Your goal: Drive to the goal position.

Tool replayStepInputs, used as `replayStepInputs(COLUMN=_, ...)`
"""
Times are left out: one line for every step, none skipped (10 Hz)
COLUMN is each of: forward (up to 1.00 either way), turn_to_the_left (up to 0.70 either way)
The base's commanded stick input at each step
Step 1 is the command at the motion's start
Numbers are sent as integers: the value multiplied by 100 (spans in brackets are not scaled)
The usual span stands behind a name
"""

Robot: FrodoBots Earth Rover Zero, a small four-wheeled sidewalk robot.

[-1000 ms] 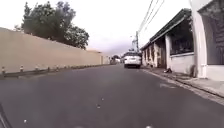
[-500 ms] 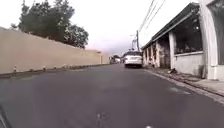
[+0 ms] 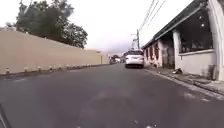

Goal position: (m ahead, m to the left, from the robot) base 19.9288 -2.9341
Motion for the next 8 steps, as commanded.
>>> replayStepInputs(forward=100, turn_to_the_left=0)
replayStepInputs(forward=100, turn_to_the_left=0)
replayStepInputs(forward=100, turn_to_the_left=0)
replayStepInputs(forward=100, turn_to_the_left=0)
replayStepInputs(forward=100, turn_to_the_left=0)
replayStepInputs(forward=100, turn_to_the_left=-1)
replayStepInputs(forward=100, turn_to_the_left=-14)
replayStepInputs(forward=100, turn_to_the_left=-35)
